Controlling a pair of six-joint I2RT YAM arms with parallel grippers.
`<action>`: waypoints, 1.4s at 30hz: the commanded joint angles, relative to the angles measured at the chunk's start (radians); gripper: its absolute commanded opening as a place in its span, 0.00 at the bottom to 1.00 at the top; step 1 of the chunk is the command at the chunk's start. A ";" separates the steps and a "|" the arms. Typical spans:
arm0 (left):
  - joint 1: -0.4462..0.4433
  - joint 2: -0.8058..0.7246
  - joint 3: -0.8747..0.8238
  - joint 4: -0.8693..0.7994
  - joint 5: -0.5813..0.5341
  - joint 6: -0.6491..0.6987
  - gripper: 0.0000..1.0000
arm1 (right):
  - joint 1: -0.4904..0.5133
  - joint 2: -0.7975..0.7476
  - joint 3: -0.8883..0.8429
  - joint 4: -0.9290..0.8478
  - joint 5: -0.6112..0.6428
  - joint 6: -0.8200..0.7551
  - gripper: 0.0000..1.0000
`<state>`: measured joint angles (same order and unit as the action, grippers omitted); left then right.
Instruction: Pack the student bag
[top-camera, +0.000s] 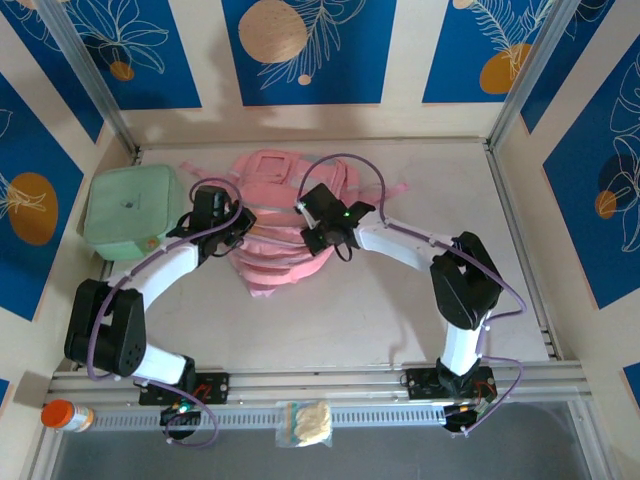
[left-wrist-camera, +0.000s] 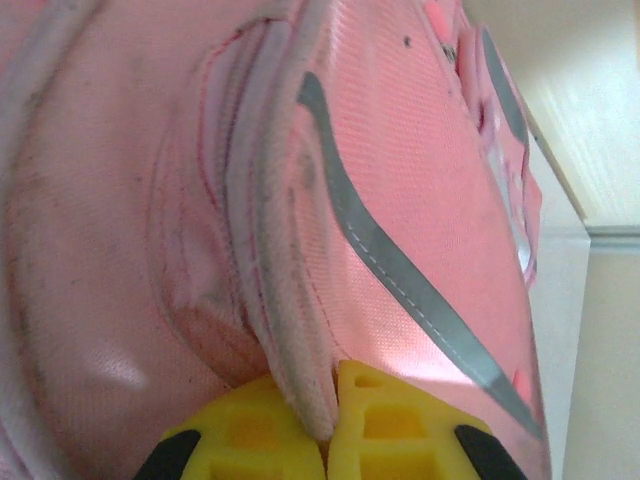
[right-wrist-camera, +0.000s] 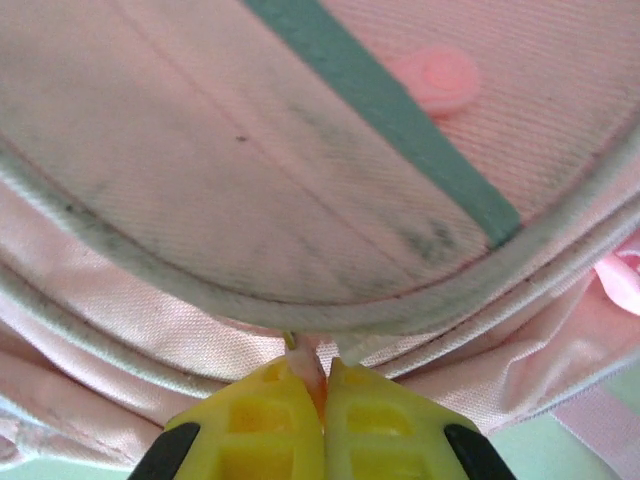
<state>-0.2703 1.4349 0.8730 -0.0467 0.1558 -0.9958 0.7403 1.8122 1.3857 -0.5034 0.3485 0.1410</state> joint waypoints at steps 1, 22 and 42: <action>0.075 -0.047 0.015 -0.164 -0.104 0.176 0.00 | -0.125 -0.007 0.060 -0.111 0.244 0.049 0.00; 0.080 -0.126 0.067 -0.226 -0.016 0.355 0.64 | -0.240 -0.300 -0.201 0.074 0.115 0.070 0.65; 0.129 -0.084 -0.596 0.974 -0.419 1.055 0.99 | -0.784 -0.384 -0.959 1.214 -0.263 0.021 0.99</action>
<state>-0.1558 1.2999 0.2916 0.5392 -0.3767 -0.0399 0.0319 1.3872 0.4404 0.4450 0.3367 0.1825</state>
